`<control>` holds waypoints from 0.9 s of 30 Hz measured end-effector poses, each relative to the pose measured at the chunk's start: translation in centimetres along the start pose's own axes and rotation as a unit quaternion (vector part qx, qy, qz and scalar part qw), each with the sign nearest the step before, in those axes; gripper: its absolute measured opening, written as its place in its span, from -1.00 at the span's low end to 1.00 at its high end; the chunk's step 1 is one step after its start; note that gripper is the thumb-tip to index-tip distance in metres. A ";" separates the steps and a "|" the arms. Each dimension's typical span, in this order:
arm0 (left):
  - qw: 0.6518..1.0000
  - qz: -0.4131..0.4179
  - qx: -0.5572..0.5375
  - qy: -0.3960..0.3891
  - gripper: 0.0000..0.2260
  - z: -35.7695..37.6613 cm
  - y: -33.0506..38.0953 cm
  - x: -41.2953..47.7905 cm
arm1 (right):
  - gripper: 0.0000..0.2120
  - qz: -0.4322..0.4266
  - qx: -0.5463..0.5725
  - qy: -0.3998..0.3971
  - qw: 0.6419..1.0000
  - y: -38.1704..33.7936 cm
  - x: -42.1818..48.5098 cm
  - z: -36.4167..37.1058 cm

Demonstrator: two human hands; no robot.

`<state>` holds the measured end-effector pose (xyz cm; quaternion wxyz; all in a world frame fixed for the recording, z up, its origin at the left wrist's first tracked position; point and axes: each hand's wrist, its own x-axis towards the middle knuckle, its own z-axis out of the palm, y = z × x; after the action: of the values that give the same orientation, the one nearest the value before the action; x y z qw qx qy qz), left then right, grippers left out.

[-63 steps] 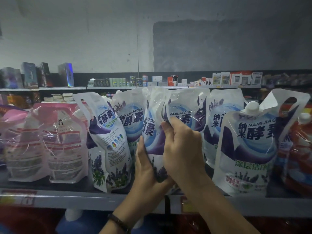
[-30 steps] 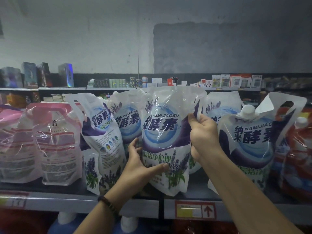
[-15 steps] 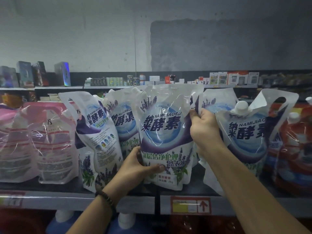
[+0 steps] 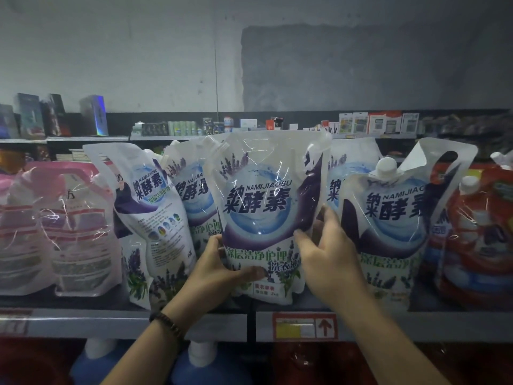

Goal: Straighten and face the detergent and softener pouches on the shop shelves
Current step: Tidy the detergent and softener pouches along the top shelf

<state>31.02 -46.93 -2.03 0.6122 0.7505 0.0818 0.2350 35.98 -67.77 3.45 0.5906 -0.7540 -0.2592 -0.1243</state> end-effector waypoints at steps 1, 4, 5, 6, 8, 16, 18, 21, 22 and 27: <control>1.000 0.000 -0.001 0.003 -0.26 0.1 -0.1 0.1 | -0.58 -0.001 -0.007 -0.003 1.000 0.4 -0.8 0.0; 1.000 0.000 0.001 0.014 -0.24 0.3 -0.3 0.2 | -0.34 -0.001 -0.023 -0.010 1.000 1.3 -3.3 0.1; 1.000 -0.001 -0.001 0.015 -0.25 0.4 -0.4 0.2 | -0.32 -0.005 -0.025 -0.014 1.000 1.6 -4.0 0.1; 1.000 -0.001 -0.004 0.014 -0.26 0.5 -0.4 0.3 | -0.32 -0.010 -0.025 -0.018 0.999 2.1 -4.4 0.1; 1.000 -0.002 -0.007 0.017 -0.25 0.7 -0.2 0.2 | -0.34 -0.007 -0.021 -0.024 0.999 2.9 -5.1 0.1; 0.999 0.017 -0.005 0.027 -0.17 2.0 0.1 -0.4 | -0.39 0.026 0.010 -0.046 0.999 3.7 -5.8 0.1; 0.999 0.024 -0.007 0.025 -0.21 2.3 0.1 -0.6 | -0.36 0.027 0.027 -0.043 0.998 3.8 -5.9 0.1; 0.999 0.025 -0.003 0.032 -0.25 2.9 0.2 -0.8 | -0.33 0.030 0.042 -0.036 0.998 4.2 -6.0 -0.1; 0.999 0.025 0.002 0.034 -0.25 3.1 0.2 -0.8 | -0.33 0.032 0.044 -0.033 0.998 4.2 -6.0 -0.2; 0.999 0.029 0.014 0.040 -0.28 4.1 0.4 -1.2 | -0.31 0.032 0.057 -0.028 0.997 4.5 -6.1 -0.7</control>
<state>31.79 -51.11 -2.54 0.5906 0.7512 0.0872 0.2815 33.37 -70.69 -3.07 0.6289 -0.7302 -0.2579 -0.0688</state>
